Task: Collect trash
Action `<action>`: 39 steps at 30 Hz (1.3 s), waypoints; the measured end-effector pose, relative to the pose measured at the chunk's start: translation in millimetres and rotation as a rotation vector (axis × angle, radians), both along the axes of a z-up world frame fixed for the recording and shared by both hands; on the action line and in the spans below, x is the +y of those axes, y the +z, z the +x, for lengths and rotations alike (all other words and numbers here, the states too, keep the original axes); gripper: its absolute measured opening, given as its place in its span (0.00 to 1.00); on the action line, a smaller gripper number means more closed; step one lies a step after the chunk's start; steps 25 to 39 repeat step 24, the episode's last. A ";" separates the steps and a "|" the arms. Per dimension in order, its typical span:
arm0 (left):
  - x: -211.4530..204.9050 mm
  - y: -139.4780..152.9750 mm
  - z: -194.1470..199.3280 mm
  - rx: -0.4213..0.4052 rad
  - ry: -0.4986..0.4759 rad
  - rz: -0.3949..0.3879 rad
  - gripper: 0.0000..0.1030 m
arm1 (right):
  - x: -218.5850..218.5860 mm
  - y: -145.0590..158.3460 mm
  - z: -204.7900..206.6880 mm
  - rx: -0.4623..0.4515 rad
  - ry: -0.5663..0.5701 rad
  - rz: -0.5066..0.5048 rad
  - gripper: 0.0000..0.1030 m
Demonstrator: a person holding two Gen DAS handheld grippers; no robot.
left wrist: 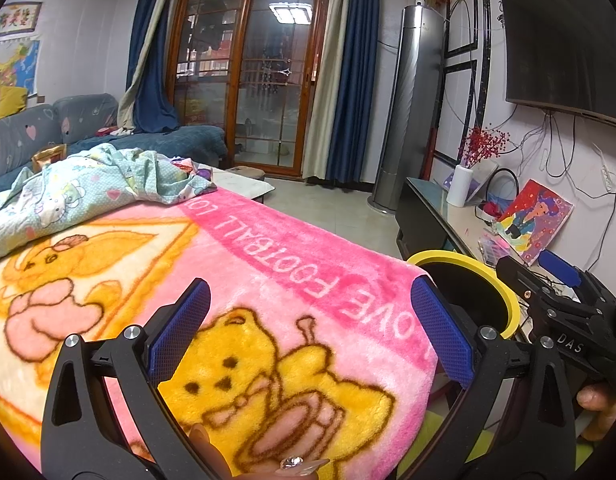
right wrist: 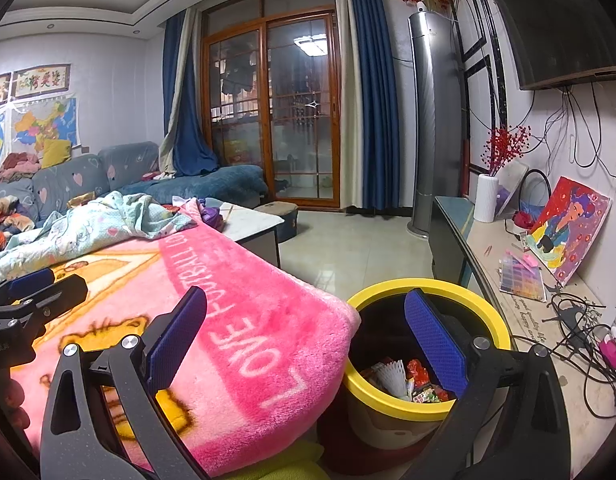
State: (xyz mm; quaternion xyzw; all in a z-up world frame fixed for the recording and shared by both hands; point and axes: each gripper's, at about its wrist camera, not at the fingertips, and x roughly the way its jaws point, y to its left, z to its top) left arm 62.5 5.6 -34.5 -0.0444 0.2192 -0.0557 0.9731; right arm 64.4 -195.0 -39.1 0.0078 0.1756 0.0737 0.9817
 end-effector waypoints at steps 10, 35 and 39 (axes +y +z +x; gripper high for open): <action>2.7 -9.2 5.2 0.036 0.038 0.030 0.89 | -0.2 -2.0 2.6 0.012 -0.003 -0.003 0.94; 247.7 -20.9 -58.0 0.248 0.659 -0.031 0.89 | 225.6 -13.7 31.0 0.374 0.545 -0.024 0.94; 247.7 -20.9 -58.0 0.248 0.659 -0.031 0.89 | 225.6 -13.7 31.0 0.374 0.545 -0.024 0.94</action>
